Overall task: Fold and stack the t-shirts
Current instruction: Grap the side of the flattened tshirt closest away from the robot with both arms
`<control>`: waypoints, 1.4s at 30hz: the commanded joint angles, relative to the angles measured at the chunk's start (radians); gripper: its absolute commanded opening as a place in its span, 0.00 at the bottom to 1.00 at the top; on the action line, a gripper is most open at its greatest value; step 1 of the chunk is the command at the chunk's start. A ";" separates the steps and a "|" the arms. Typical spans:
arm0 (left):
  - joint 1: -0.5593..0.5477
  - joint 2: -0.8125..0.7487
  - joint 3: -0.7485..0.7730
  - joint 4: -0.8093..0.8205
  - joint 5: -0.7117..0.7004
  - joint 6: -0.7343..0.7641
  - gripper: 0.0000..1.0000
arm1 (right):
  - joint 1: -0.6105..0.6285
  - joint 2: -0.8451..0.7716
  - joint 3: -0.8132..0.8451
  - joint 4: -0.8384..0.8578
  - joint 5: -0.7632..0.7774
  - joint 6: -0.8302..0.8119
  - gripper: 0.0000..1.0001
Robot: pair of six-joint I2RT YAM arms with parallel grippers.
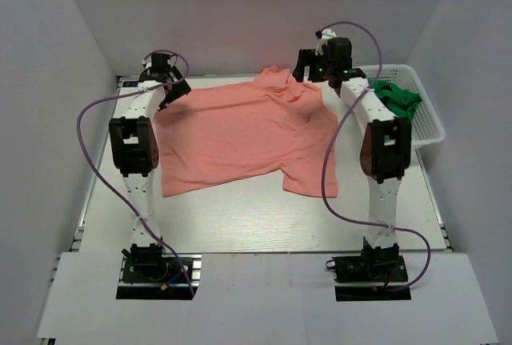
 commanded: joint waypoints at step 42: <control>0.014 -0.931 -1.422 0.040 -0.054 -0.478 0.53 | 0.013 -0.948 -1.446 -0.135 0.161 0.443 0.62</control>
